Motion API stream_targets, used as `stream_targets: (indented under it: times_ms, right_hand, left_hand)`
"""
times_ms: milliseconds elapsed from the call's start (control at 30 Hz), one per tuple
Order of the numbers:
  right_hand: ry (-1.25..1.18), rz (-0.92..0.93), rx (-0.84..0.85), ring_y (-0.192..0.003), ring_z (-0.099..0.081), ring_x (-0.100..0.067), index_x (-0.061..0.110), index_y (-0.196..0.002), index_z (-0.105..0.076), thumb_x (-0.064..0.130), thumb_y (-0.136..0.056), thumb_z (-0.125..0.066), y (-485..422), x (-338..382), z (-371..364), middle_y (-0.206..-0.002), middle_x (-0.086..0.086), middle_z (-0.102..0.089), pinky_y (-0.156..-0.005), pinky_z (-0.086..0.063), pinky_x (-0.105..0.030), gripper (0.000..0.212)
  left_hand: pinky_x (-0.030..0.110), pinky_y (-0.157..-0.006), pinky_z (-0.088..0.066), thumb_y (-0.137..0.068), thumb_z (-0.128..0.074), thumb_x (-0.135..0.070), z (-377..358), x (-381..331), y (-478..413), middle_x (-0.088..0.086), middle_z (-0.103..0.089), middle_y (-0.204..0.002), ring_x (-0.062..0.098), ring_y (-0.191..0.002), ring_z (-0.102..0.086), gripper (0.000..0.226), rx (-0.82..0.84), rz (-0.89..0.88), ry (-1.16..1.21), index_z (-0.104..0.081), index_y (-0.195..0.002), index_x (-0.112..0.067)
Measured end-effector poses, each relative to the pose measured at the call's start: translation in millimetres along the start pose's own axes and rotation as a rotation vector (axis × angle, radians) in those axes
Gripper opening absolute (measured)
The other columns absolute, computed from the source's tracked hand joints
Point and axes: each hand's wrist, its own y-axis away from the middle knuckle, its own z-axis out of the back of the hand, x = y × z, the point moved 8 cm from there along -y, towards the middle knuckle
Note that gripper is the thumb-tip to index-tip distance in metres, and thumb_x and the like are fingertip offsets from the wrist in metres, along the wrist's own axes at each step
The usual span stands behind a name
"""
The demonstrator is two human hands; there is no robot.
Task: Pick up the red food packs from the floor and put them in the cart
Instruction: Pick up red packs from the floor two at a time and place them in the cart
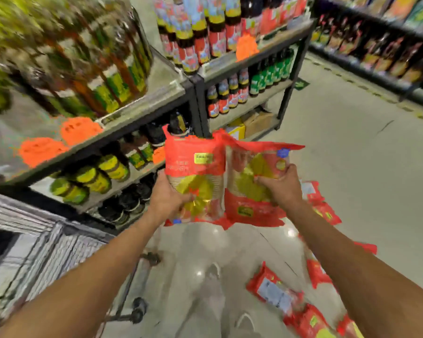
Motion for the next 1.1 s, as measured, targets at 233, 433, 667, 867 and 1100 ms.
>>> stream_targets:
  times_ms: [233, 433, 667, 867, 1100]
  right_hand:
    - [-0.120, 0.158, 0.277, -0.086, -0.075, -0.008, 0.046, -0.110, -0.049, 0.057, -0.041, -0.101, 93, 46, -129, -0.104, 0.004, -0.073, -0.082, -0.064, -0.041, 0.088]
    - [-0.145, 0.165, 0.357, -0.096, -0.074, -0.022, 0.035, -0.108, -0.052, 0.049, -0.043, -0.096, 254, 90, -240, -0.108, -0.001, -0.073, -0.086, -0.061, -0.047, 0.080]
    - [-0.199, 0.017, 0.479, -0.097, -0.073, -0.025, 0.018, -0.125, -0.055, 0.024, -0.062, -0.098, 417, 62, -390, -0.113, -0.005, -0.072, -0.079, -0.063, -0.044, 0.077]
    - [-0.144, -0.074, 0.449, -0.104, -0.069, -0.027, 0.028, -0.120, -0.053, 0.053, -0.037, -0.093, 452, 39, -468, -0.116, -0.002, -0.067, -0.089, -0.060, -0.052, 0.095]
    - [-0.153, -0.189, 0.433, -0.100, -0.069, -0.027, 0.021, -0.118, -0.056, 0.049, -0.048, -0.095, 429, 38, -545, -0.109, -0.002, -0.071, -0.091, -0.058, -0.047, 0.085]
  left_hand:
    - [0.033, -0.086, -0.044, -0.059, -0.098, -0.008, 202, 34, 106, 0.002, -0.056, -0.116, 0.021, -0.110, -0.057, 0.093, -0.190, 0.008, 0.006, -0.042, -0.133, -0.011]
    - [0.046, -0.091, -0.057, -0.055, -0.099, -0.021, 340, 133, 185, -0.006, -0.065, -0.112, 0.019, -0.101, -0.068, 0.095, -0.248, 0.079, 0.037, -0.039, -0.129, -0.027]
    - [0.049, -0.093, -0.057, -0.053, -0.099, -0.023, 485, 284, 258, -0.007, -0.069, -0.115, 0.017, -0.102, -0.069, 0.096, -0.240, 0.212, 0.073, -0.044, -0.131, -0.032]
    - [0.049, -0.093, -0.057, -0.049, -0.098, -0.026, 539, 346, 254, -0.004, -0.068, -0.113, 0.019, -0.101, -0.067, 0.093, -0.224, 0.271, 0.037, -0.047, -0.127, -0.028]
    - [0.042, -0.094, -0.054, -0.058, -0.097, -0.024, 565, 372, 190, -0.016, -0.062, -0.107, 0.016, -0.102, -0.063, 0.087, -0.165, 0.308, -0.076, -0.043, -0.126, -0.032]
